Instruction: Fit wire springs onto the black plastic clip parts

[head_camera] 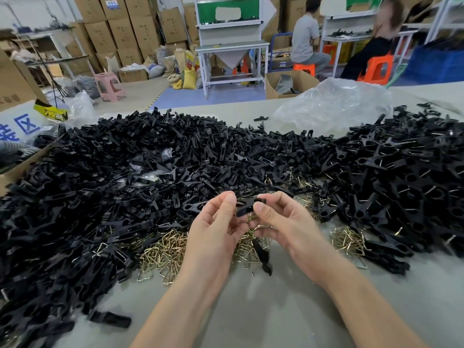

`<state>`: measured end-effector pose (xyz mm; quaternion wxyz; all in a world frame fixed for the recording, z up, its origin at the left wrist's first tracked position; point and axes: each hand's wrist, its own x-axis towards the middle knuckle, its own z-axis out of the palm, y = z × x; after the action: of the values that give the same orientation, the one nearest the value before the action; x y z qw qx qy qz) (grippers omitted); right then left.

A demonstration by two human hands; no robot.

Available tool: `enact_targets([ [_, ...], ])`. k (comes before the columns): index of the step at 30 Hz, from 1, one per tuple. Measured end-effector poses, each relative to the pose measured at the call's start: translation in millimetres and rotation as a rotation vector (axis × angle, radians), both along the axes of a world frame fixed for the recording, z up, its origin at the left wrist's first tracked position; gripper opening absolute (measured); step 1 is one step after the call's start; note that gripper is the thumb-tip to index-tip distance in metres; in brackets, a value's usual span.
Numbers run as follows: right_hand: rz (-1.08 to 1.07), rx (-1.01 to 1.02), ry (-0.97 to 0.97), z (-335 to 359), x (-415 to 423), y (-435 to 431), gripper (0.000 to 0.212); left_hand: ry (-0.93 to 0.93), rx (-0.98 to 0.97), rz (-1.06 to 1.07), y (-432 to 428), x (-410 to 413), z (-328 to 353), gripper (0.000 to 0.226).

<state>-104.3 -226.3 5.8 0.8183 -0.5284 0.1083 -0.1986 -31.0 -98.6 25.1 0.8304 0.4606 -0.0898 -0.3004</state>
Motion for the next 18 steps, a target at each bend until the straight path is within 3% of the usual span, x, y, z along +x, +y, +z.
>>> enact_targets([
  [4, 0.101, -0.037, -0.016, 1, -1, 2, 0.035, -0.233, 0.121, 0.005, -2, -7, 0, 0.022],
  [9, 0.217, -0.017, -0.039, 1, -2, 5, 0.04, -0.299, 0.112, -0.114, 0, -10, 3, 0.024],
  [13, 0.247, 0.031, -0.034, 7, -5, 7, 0.045, -0.434, 0.12, -0.252, 8, -10, 1, 0.051],
  [18, 0.284, 0.009, -0.034, 10, -8, 11, 0.034, -0.548, 0.16, -0.347, 13, -10, 0, 0.079],
])
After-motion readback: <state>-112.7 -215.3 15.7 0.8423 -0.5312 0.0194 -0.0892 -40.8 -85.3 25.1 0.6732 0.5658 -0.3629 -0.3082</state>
